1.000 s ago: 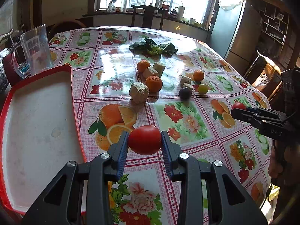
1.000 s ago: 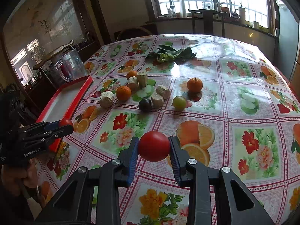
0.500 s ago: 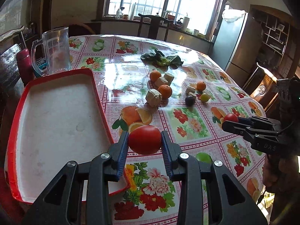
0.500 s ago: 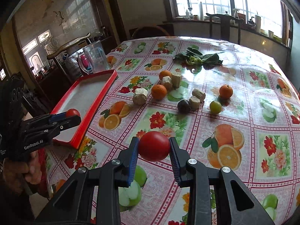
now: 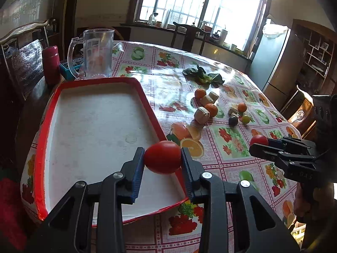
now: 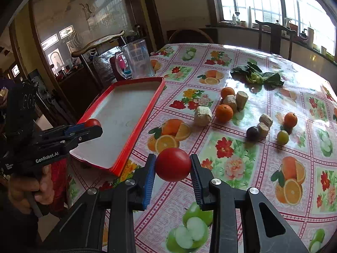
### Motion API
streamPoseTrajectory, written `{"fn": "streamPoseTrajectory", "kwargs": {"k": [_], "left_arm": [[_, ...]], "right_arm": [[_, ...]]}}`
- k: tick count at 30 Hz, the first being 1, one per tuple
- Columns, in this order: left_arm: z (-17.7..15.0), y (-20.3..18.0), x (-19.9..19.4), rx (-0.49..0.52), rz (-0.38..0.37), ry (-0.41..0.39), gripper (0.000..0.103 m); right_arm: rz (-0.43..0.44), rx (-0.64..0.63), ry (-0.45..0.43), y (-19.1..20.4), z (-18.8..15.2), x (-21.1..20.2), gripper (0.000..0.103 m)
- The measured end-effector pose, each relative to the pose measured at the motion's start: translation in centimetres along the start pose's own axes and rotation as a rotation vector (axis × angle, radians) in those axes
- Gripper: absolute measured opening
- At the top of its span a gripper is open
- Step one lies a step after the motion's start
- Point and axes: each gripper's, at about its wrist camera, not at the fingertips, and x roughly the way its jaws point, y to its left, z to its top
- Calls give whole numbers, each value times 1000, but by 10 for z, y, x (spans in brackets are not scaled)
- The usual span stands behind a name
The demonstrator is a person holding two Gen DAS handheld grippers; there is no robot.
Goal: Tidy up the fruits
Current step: 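Carry both held tomatoes over the red-rimmed white tray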
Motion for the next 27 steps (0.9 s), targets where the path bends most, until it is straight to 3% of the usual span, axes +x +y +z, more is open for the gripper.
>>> {"fn": "streamPoseTrajectory", "kwargs": {"k": [17, 27], "left_arm": [[-6, 62, -9, -109, 73, -11, 32], [-11, 86, -7, -141, 129, 2, 32]], "right_arm": [[135, -117, 32, 78, 31, 50, 32], [168, -165, 112, 102, 33, 95, 32]]}}
